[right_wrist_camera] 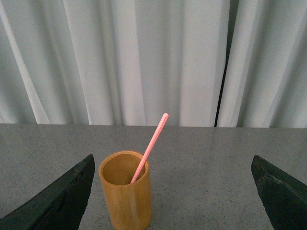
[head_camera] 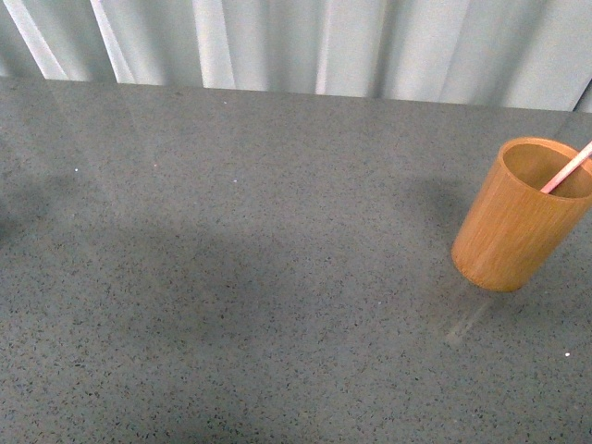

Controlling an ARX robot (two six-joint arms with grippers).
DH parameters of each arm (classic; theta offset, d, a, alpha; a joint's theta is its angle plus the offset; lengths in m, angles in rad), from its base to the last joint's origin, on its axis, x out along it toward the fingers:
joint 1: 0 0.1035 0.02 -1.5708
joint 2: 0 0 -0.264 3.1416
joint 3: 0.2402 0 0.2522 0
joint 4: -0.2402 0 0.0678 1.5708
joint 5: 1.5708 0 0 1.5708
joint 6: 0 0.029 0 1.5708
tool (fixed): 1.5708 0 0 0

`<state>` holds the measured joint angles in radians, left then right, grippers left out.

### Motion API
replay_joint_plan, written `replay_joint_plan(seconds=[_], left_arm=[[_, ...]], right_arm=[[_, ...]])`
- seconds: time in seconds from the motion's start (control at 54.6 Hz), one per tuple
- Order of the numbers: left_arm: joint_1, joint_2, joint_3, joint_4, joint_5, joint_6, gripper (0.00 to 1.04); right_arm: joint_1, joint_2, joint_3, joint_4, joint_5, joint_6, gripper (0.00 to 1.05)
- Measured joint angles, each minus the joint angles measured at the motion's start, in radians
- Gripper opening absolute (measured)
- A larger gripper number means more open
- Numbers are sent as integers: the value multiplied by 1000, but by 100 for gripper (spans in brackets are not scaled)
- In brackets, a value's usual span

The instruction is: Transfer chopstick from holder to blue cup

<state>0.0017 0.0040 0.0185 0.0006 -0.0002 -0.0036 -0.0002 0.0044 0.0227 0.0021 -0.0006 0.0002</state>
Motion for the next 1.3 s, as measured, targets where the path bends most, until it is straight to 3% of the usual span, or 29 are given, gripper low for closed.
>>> replay_joint_plan(seconds=[0.403,0.458,0.495,0.55,0.66,0.806,1.045,1.301], left_arm=[[0,0,0,0,1,0,98],[26,55,41,-92,95,-32,98],[37,179,113,-242,212,-75,98],[36,339,182,-257,235,-112,98],[67,585,302,-132,208,-134,98],[213,1020,531,29,123,-128,98],[357,1486,748,59,28,-108,98],[400,1642,858,39,-6,-110,98]], right_arm=[[0,0,0,0,0,0,95],[0,0,0,0,0,0,95],[0,0,0,0,0,0,95],[0,0,0,0,0,0,95],[0,0,0,0,0,0,95],[1,0,0,0,0,0,95],[1,0,0,0,0,0,95],[1,0,0,0,0,0,95]])
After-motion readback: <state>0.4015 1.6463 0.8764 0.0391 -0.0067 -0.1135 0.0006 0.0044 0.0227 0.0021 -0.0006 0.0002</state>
